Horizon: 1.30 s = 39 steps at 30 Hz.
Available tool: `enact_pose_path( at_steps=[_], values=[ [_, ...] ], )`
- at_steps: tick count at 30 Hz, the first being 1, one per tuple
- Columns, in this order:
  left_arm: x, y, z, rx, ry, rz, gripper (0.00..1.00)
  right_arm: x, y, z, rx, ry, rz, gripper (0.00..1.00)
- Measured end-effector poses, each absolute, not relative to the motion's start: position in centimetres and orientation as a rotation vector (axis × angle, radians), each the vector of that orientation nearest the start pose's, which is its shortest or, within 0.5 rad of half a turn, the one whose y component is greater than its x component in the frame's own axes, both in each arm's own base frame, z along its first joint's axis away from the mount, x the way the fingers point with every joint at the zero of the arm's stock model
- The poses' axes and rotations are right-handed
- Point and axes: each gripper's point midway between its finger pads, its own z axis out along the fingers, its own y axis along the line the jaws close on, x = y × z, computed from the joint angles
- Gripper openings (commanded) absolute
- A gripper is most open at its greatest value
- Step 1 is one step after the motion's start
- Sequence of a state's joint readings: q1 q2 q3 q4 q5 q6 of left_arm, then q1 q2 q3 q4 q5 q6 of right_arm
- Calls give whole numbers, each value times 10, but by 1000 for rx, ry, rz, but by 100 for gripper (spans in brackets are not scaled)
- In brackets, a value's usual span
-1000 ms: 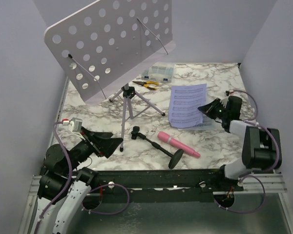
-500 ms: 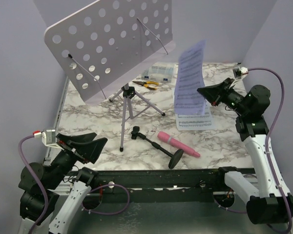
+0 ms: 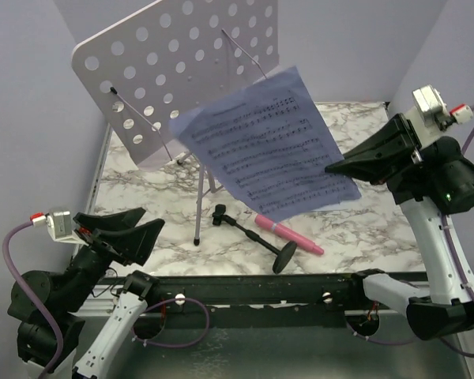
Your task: Set up the instrument practice props
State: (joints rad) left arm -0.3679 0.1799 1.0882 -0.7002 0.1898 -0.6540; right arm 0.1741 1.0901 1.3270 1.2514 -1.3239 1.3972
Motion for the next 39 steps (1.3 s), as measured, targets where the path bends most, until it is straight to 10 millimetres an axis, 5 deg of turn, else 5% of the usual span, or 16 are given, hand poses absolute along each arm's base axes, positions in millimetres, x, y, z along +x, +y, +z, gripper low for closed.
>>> enact_pose_path(
  at_steps=[10, 19, 27, 33, 39],
  values=[
    [89, -98, 450, -67, 1379, -1037, 77, 207, 234, 572, -934, 932, 1444, 1],
    [109, -96, 503, -185, 1315, -1082, 68, 247, 297, 615, -688, 972, 1544, 1],
    [129, -97, 514, -234, 1319, -1066, 68, 299, 305, 604, -328, 1223, 1545, 0],
    [134, -98, 523, -223, 1295, -1066, 61, 311, 326, 576, -308, 1343, 1537, 1],
    [139, -100, 529, -228, 1274, -1077, 47, 291, 357, 569, -438, 1294, 1514, 1]
  ],
)
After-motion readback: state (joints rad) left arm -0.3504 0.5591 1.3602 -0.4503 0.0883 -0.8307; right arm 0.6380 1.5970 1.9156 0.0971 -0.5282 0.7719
